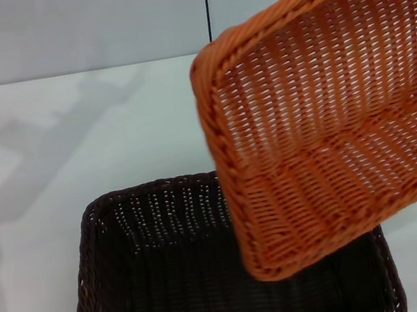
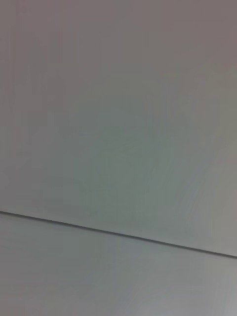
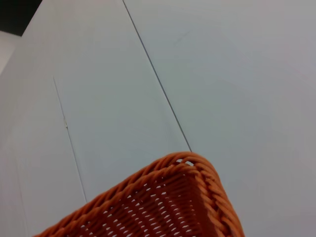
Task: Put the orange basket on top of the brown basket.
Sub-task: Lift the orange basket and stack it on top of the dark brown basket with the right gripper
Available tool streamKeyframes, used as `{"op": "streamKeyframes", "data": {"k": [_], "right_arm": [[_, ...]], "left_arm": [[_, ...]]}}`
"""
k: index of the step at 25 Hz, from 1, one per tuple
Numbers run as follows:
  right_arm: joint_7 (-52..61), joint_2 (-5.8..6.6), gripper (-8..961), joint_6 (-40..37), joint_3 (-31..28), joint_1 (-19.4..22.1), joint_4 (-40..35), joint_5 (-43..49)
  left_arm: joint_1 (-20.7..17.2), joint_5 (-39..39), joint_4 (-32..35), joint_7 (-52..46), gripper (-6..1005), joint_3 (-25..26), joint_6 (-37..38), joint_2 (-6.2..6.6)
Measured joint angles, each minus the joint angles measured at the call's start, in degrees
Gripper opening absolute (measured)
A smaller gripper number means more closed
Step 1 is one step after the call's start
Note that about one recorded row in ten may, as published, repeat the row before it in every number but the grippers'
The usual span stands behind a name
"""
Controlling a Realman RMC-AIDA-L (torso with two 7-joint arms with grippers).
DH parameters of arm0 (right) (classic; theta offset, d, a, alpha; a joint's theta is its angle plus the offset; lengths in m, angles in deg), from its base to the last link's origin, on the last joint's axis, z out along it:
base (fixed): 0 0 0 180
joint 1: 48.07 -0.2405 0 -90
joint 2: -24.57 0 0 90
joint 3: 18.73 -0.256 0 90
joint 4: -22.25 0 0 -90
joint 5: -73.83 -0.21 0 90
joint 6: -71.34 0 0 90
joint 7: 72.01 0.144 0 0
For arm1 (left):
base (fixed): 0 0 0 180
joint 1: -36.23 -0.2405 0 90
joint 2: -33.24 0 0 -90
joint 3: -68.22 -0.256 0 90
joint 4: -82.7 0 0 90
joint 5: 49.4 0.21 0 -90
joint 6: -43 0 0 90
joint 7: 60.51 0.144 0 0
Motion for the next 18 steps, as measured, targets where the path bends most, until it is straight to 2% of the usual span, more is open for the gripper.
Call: {"op": "streamKeyframes", "data": {"k": [4,11,12,18], "right_arm": [[-5.10,-0.06,156,0.00,0.29,0.17,6.24,1.15],[-15.22,-0.30,156,0.83,1.64,0.69,17.05,4.51],[-18.09,-0.34,156,1.39,1.65,1.30,20.25,5.06],[-25.20,-0.55,156,3.58,1.84,3.65,27.34,5.60]], "left_arm": [[0.35,1.20,0.01,-0.08,829,-0.02,-0.27,0.49],[0.49,1.23,0.10,-0.08,829,-0.02,-0.47,0.65],[0.50,1.23,0.10,-0.09,829,-0.02,-0.50,0.72],[0.17,1.73,0.29,-0.51,829,-0.53,-0.83,1.24]]}}
